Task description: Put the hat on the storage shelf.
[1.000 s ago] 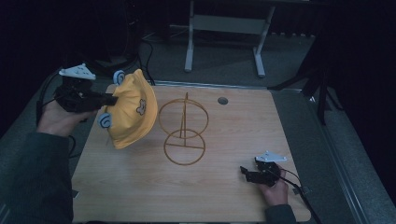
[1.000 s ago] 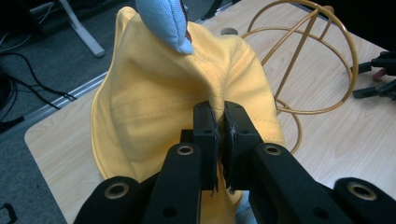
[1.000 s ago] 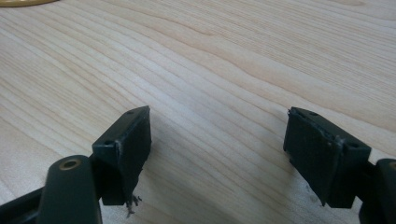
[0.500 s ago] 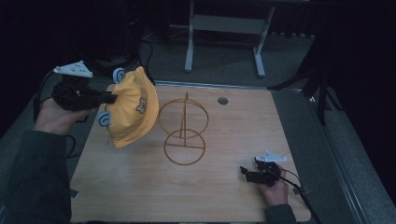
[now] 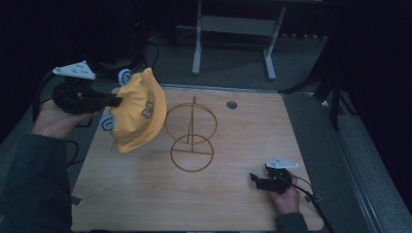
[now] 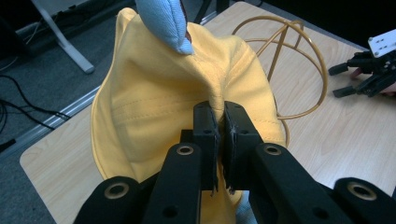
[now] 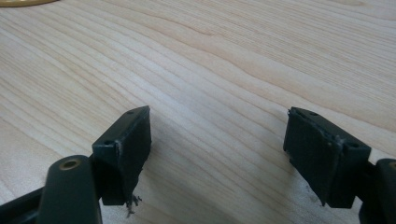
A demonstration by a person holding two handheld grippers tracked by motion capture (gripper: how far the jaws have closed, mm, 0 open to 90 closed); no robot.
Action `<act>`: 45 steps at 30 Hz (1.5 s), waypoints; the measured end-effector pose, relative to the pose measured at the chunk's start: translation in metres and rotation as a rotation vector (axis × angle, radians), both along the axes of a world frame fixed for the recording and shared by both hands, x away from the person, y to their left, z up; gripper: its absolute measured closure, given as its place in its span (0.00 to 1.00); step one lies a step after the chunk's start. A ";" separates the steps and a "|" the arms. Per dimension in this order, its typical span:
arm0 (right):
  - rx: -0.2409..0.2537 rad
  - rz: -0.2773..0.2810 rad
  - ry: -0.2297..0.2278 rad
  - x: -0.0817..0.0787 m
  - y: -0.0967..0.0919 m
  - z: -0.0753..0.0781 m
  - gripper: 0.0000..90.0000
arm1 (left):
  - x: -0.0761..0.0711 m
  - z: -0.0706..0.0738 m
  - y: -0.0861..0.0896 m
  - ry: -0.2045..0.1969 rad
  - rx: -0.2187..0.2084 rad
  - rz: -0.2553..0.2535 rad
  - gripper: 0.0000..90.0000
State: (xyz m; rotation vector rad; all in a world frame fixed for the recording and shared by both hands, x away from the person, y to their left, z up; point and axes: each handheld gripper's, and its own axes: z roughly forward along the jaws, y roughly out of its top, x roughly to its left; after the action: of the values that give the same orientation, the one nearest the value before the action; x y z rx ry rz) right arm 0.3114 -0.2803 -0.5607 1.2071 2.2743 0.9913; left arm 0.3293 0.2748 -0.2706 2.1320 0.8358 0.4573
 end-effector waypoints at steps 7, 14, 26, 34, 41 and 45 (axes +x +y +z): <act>0.000 0.000 0.000 0.000 0.000 0.000 0.26 | 0.000 0.002 0.001 -0.001 0.004 -0.009 0.94; 0.000 0.000 0.000 0.000 0.000 0.000 0.26 | -0.001 0.003 0.000 -0.006 0.004 -0.029 0.94; 0.000 0.000 0.000 0.000 0.000 0.000 0.26 | -0.003 0.011 -0.006 -0.019 0.016 -0.063 0.94; 0.000 0.000 0.000 0.000 0.000 0.000 0.26 | -0.004 0.016 -0.009 -0.024 0.014 -0.095 0.94; 0.000 0.000 0.000 0.000 0.000 0.000 0.26 | -0.005 0.019 -0.014 -0.023 0.020 -0.126 0.94; 0.000 0.000 0.000 0.000 0.000 0.000 0.26 | -0.006 0.021 -0.016 -0.024 0.017 -0.144 0.94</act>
State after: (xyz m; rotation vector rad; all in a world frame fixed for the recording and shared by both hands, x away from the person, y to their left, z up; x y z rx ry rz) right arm 0.3114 -0.2803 -0.5607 1.2073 2.2742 0.9913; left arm 0.3237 0.2587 -0.2492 2.1810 0.6615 0.4154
